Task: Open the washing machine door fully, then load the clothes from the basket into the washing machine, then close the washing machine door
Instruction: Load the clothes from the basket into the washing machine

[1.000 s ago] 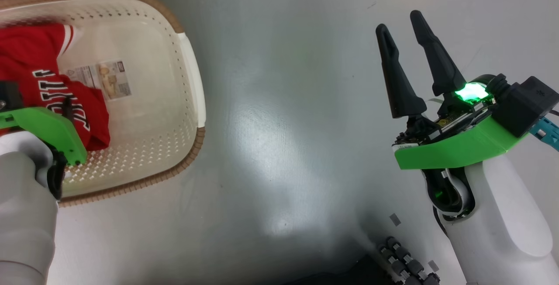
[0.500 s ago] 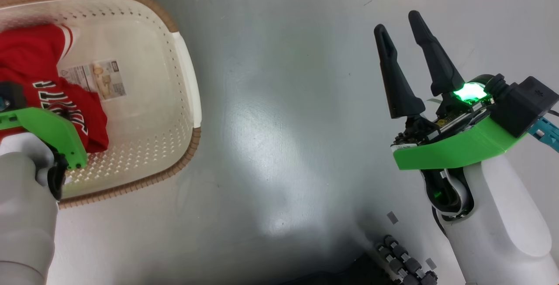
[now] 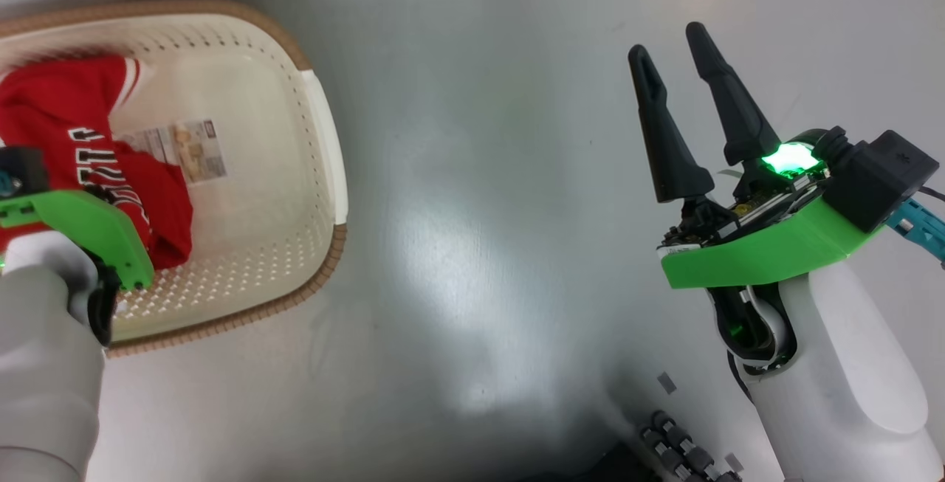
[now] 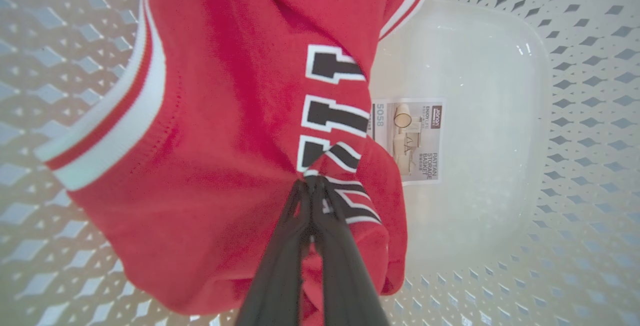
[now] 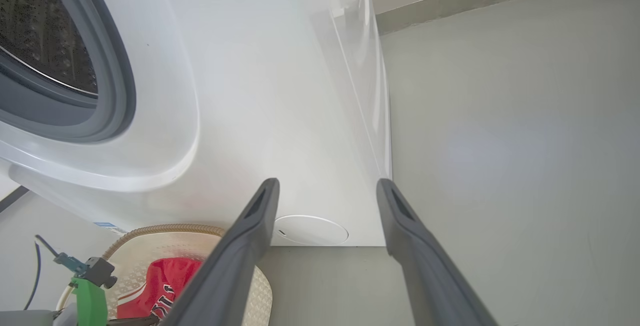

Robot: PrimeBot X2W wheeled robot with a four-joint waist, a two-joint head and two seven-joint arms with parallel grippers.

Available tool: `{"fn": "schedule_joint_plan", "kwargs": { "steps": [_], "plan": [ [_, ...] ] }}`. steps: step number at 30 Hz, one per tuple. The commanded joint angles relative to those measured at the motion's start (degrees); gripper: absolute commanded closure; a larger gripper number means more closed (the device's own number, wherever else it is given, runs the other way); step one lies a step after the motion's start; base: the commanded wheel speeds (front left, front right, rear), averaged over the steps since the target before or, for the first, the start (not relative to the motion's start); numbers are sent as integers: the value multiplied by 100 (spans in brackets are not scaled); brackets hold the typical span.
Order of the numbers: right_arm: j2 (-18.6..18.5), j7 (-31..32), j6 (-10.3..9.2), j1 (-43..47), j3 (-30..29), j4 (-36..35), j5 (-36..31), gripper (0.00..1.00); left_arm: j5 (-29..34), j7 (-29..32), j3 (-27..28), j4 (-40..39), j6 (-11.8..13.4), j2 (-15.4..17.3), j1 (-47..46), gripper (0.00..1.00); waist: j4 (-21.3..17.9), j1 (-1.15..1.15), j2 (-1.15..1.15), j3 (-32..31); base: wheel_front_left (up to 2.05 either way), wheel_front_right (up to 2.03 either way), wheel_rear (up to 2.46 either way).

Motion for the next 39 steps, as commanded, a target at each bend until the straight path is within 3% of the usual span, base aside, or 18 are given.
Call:
{"fn": "schedule_joint_plan", "kwargs": {
  "steps": [1, 19, 22, 25, 39],
  "plan": [
    [30, -27, 9, 176, 144, -87, -48, 0, -20, -140, 43, -22, -48, 199, 310, 100, 53, 0, 0, -188, 0, 0, 0],
    [-160, -27, 9, 566, 170, 150, 28, 0, -191, -1165, -116, -21, -340, -51, 1034, 100, 281, 0, 0, -1575, 0, 0, 0],
    [-247, -27, 9, 803, 191, 256, 74, 0, -312, -1436, -164, -80, -394, -153, 1372, 100, 401, 0, 0, -2213, 0, 0, 0],
    [-299, -27, 9, 1036, 175, 335, 111, 0, -425, -1546, -211, -351, -411, -245, 1654, 100, 507, 0, 0, -2687, 0, 0, 0],
    [-399, -27, 9, 1465, 125, 426, 163, 0, -573, -1573, -136, -1916, -415, -247, 2562, 100, 661, 0, 0, -3540, 0, 0, 0]
  ]
}}
